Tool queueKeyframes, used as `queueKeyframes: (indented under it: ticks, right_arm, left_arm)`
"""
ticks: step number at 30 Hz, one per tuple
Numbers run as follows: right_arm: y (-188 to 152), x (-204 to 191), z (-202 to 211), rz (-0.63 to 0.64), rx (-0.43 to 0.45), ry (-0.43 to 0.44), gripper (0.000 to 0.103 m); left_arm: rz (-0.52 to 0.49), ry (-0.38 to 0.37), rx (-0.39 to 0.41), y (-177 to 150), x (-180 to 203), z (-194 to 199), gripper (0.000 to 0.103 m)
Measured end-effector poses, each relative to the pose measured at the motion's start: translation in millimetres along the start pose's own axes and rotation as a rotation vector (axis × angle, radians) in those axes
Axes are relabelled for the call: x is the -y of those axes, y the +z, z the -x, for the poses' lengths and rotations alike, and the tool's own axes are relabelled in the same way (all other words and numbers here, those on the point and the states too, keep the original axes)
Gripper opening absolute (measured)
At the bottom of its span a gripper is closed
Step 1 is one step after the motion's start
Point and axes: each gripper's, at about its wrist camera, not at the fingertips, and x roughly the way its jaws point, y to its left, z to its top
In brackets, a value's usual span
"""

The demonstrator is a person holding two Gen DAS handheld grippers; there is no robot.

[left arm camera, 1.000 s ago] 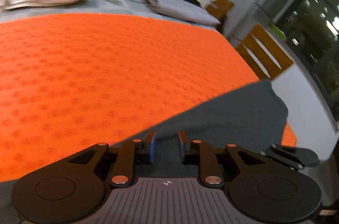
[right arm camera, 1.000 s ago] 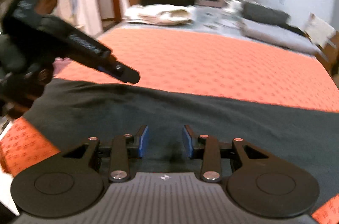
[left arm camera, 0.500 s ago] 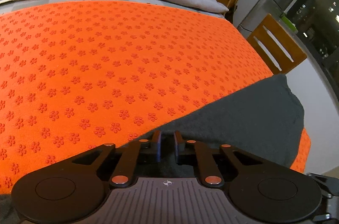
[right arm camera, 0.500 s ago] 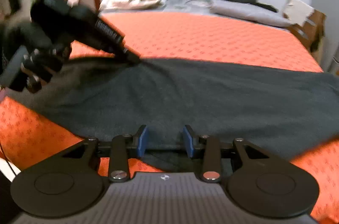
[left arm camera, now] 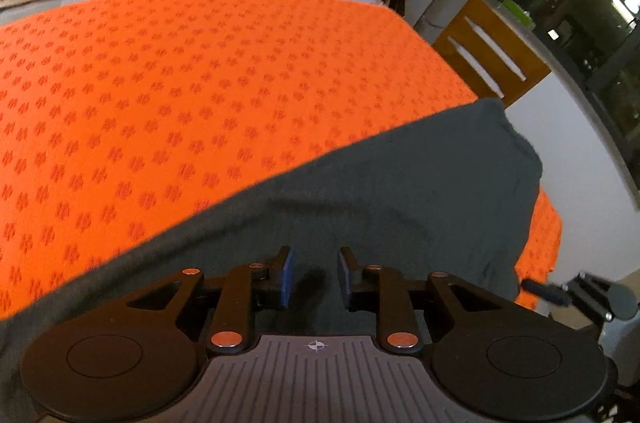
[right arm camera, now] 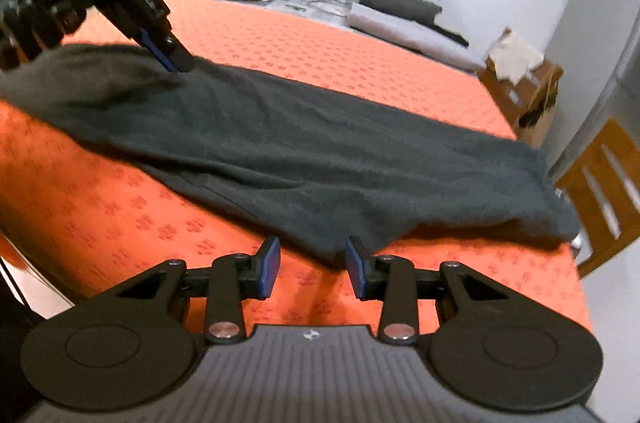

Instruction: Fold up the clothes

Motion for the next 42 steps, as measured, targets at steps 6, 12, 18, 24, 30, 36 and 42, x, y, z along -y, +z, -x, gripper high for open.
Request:
queueKeyframes:
  ticks: [6, 12, 18, 24, 30, 36, 42]
  right_arm:
    - [-1, -5, -4, 0.123, 0.018, -0.009, 0.001]
    - [-20, 21, 5, 0.113, -0.015, -0.05, 0.001]
    - [-21, 41, 14, 0.056, -0.018, 0.013, 0.003]
    - [-1, 36, 13, 0.001, 0.056, 0.068, 0.019]
    - [17, 43, -11, -0.103, 0.075, 0.101, 0.027]
    - [4, 64, -20, -0.156, -0.008, 0.132, 0.031]
    - [4, 79, 3, -0.201, -0.003, 0.1, 0.033]
  left_arm:
    - [-0.057, 0.023, -0.001, -14, 0, 2, 0.025]
    - [-0.032, 0.035, 0.017, -12, -7, 1, 0.025]
    - [-0.018, 0.044, 0.021, -14, -1, 4, 0.029]
    - [-0.041, 0.029, 0.054, -14, 13, 11, 0.032]
    - [-0.051, 0.025, 0.08, 3, 24, -4, 0.033]
    - [-0.046, 0.08, 0.075, 20, 28, -32, 0.034]
    - [-0.035, 0.116, 0.1, 17, 16, -26, 0.034]
